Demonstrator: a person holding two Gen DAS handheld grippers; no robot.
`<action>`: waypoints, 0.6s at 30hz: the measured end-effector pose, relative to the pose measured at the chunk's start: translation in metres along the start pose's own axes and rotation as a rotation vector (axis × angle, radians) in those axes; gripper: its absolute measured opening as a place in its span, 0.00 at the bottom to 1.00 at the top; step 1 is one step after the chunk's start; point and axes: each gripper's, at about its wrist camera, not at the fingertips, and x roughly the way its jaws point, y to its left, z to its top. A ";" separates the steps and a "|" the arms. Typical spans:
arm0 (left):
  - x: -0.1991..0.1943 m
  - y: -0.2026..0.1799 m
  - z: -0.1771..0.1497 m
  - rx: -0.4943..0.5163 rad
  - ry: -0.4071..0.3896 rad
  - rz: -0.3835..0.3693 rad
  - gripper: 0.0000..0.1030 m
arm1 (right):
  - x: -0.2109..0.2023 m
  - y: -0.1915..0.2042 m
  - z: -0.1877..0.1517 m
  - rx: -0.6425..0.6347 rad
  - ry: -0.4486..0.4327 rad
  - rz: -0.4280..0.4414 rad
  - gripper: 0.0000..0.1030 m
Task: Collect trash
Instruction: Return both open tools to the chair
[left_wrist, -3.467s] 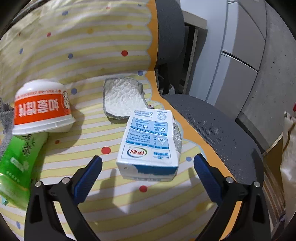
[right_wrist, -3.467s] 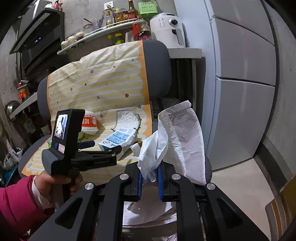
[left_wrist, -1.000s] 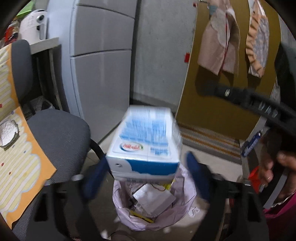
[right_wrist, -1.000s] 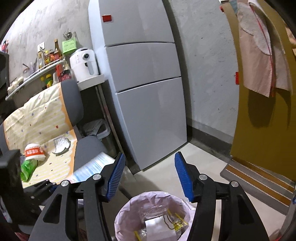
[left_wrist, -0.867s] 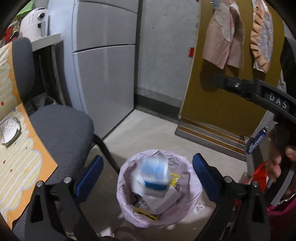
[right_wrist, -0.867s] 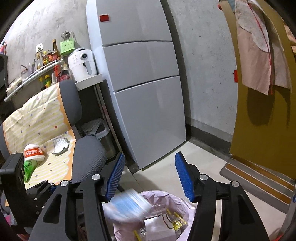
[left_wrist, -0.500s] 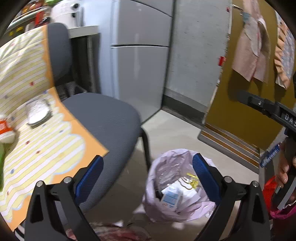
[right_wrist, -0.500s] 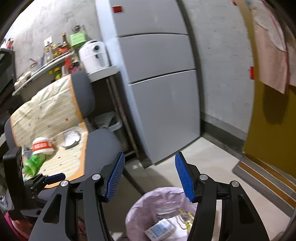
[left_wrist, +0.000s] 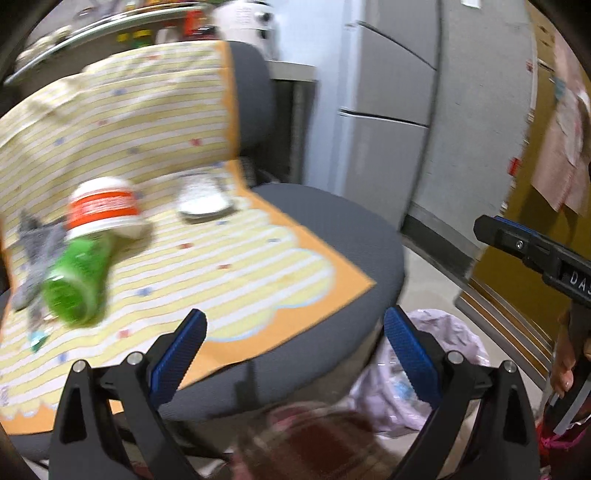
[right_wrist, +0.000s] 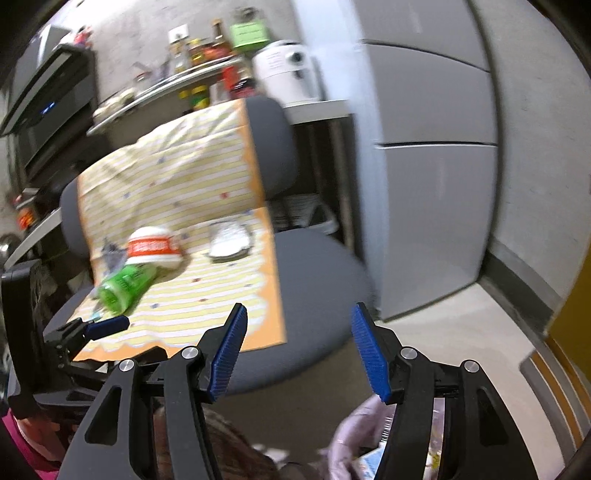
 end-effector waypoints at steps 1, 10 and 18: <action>-0.004 0.010 -0.001 -0.016 -0.004 0.018 0.91 | 0.006 0.011 0.003 -0.019 0.008 0.022 0.59; -0.051 0.122 -0.020 -0.216 -0.040 0.258 0.91 | 0.051 0.091 0.021 -0.141 0.059 0.141 0.59; -0.060 0.234 -0.045 -0.476 -0.009 0.461 0.91 | 0.071 0.141 0.024 -0.216 0.066 0.189 0.59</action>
